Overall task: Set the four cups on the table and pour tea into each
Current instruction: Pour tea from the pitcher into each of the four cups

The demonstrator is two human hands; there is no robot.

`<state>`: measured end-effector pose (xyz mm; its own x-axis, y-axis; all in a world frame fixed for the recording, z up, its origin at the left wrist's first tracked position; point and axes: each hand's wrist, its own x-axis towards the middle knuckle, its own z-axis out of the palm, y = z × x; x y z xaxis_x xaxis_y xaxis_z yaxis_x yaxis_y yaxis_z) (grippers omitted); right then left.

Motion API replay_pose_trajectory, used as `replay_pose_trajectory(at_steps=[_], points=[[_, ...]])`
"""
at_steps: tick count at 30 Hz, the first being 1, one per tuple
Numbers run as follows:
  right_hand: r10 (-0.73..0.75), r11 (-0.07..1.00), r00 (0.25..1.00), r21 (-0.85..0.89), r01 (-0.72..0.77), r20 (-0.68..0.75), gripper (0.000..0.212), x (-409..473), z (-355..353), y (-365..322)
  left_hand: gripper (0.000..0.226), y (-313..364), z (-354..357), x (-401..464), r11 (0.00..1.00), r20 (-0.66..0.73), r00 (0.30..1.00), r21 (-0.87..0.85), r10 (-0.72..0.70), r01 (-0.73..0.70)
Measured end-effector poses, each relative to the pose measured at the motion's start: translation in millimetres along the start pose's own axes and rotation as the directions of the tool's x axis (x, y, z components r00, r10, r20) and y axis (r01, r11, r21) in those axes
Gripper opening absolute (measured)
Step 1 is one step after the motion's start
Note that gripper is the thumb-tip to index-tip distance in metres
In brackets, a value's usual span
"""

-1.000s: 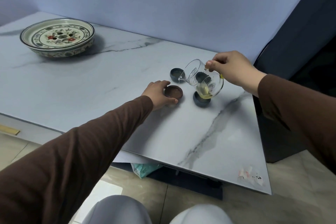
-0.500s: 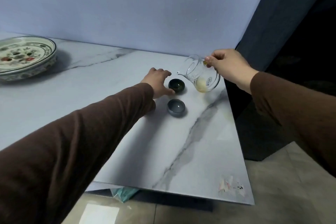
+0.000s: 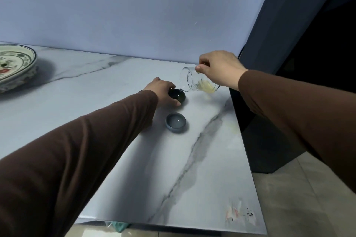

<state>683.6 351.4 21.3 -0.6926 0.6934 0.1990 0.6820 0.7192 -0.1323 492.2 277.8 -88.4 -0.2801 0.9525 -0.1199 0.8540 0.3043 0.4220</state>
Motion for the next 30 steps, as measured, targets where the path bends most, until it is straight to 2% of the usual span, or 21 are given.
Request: replay_pose_trajectory(at_steps=[7,14,30], points=[[-0.081,0.992,0.996,-0.097,0.083,0.023,0.024,7,2,-13,0.07,-2,2,-1,1.0,-0.026,1.0,-0.014,-0.004,0.003],[-0.16,0.968,0.987,-0.19,0.162,0.025,0.023,14,0,-22,0.07,-3,3,-2,1.0,-0.044,0.999,0.01,0.009,-0.009],[-0.265,0.925,0.964,-0.276,0.261,0.022,0.024,19,-16,-38,0.064,-1,1,-5,1.0,-0.037,0.999,0.028,-0.004,0.005]])
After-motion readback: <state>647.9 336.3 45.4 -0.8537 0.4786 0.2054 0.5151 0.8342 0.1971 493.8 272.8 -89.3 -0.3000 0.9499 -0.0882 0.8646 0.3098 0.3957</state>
